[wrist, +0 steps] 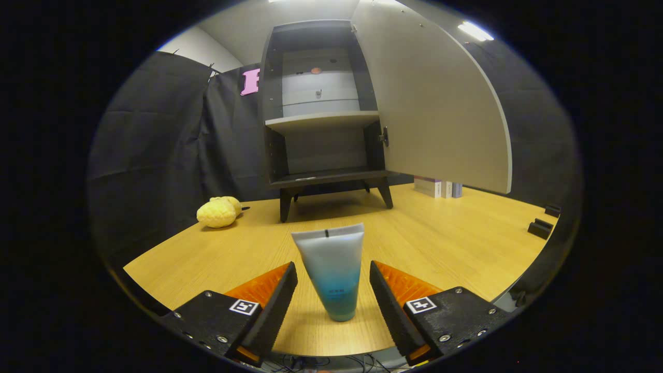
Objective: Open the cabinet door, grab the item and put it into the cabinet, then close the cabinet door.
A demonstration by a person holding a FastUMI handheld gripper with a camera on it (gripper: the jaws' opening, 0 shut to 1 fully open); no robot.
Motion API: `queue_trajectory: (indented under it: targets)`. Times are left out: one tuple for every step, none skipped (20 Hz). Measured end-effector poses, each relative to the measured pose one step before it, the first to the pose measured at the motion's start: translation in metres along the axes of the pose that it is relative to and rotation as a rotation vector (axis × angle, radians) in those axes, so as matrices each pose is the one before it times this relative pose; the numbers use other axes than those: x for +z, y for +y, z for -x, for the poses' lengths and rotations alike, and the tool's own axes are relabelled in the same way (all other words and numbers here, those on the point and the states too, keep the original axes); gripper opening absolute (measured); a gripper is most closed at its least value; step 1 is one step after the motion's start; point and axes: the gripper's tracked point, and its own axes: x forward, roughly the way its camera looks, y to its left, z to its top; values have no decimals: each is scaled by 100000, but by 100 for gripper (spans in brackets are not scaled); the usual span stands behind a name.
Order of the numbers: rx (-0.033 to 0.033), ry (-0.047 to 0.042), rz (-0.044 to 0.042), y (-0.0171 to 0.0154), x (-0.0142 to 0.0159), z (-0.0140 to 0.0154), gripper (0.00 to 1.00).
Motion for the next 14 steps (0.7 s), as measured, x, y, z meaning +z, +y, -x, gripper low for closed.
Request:
queue_trajectory:
  targets:
    - [-883,710,1894,-367,-246,82,74]
    - [-71,-388,1728,-255,17,94,67]
    - [22,77,653,-32,256,106,58]
    - [-89,541,405,-131,-409,-496,49]
    - [-290,470,510,-152,161,52,47]
    - [295,-57,333,-4,273,17,47]
    - [279,-65,367,19,379,106,46]
    - [822,-135,362,97,456,118,46]
    - [701,129,524,65,596,106,46]
    - [666,127,787,-27,652,73,46]
    - [182,-96,741,-136,780,-58,46]
    - [714,-363,-66,-92,1278,385,46]
    - [1080,-412,-1233,51,1319,181,46]
    - [1300,-34,-1048,165,1197,112,46]
